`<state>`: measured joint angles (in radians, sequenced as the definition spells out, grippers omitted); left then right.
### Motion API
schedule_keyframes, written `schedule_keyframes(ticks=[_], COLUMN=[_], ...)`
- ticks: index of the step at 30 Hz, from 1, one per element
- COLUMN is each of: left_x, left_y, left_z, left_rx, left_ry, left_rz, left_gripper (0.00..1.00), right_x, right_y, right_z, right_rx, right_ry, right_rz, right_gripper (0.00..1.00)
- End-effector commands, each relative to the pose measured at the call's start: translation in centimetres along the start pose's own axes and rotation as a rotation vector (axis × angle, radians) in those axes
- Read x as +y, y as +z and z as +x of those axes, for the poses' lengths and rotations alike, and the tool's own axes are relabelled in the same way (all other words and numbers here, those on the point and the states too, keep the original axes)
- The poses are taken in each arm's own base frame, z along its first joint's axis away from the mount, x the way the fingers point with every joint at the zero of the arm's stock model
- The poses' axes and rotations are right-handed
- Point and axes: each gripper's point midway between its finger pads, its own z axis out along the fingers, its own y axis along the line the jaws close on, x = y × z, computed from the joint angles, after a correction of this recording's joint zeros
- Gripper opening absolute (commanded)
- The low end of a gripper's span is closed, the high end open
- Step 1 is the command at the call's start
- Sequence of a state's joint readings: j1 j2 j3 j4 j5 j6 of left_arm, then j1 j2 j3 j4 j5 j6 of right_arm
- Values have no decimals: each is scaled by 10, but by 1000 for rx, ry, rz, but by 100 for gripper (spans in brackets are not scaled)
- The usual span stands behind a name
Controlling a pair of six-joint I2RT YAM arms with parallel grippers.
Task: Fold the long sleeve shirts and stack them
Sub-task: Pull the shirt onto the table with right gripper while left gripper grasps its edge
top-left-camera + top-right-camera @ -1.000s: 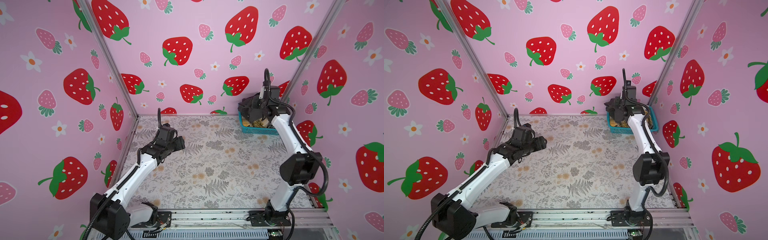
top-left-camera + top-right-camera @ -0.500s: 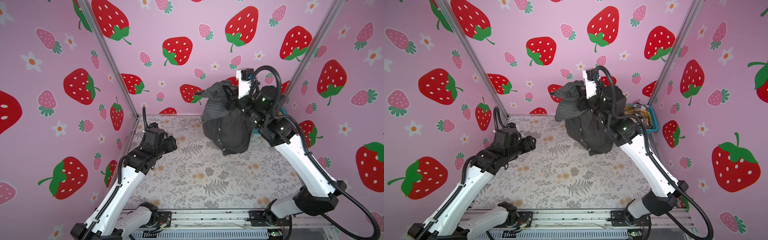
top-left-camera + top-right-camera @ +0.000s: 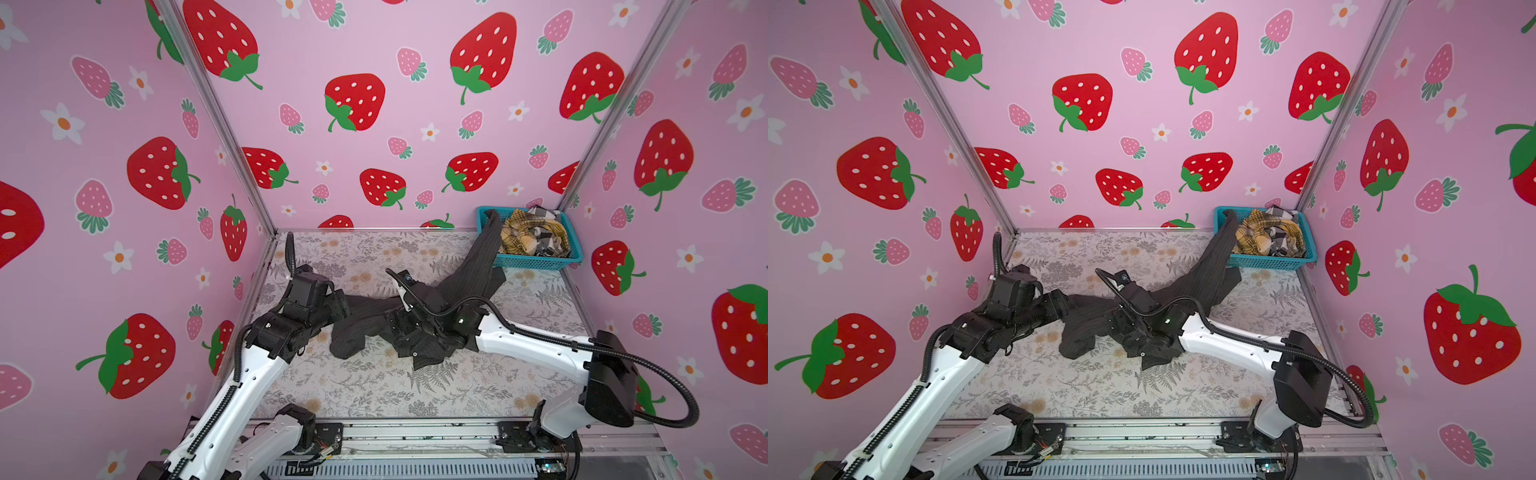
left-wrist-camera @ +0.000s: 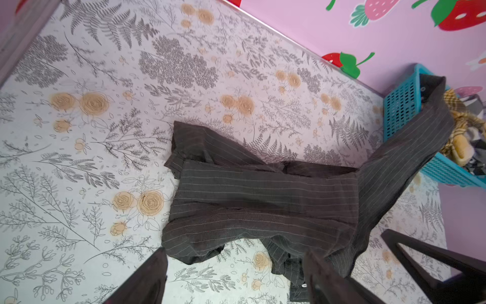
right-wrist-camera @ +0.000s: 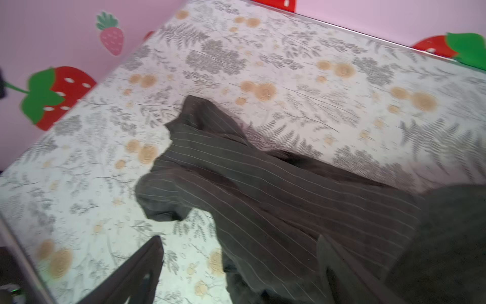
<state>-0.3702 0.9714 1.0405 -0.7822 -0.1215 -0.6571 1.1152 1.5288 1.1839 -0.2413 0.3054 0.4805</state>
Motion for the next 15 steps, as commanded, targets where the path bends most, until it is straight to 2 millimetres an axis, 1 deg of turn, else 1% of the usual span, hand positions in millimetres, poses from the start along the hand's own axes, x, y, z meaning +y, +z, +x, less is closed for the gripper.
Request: schedule_keyframes(ticks=[1, 3, 5, 7, 9, 12, 15], left_x=[-12, -17, -21, -24, -24, -20, -16], left_y=[15, 24, 32, 37, 40, 45, 50], left_z=[8, 12, 17, 21, 23, 28, 40], left_rx=[61, 90, 118, 145, 159, 173, 208], left_ry=[-28, -28, -20, -3, 14, 25, 35], left_rz=[48, 64, 71, 72, 65, 50, 44], left_gripper=[82, 82, 82, 83, 83, 84, 84], right_x=[-70, -107, -145, -180, -201, -229, -239], right_y=[-39, -54, -65, -71, -73, -78, -74], right_z=[-13, -9, -6, -4, -3, 1, 10], right_rx=[-64, -71, -86, -77, -70, -89, -112], right_ry=[146, 166, 183, 235, 284, 329, 355], right_rz=[239, 353, 451, 486, 473, 520, 523], right_gripper=[94, 99, 100, 100, 100, 100, 100])
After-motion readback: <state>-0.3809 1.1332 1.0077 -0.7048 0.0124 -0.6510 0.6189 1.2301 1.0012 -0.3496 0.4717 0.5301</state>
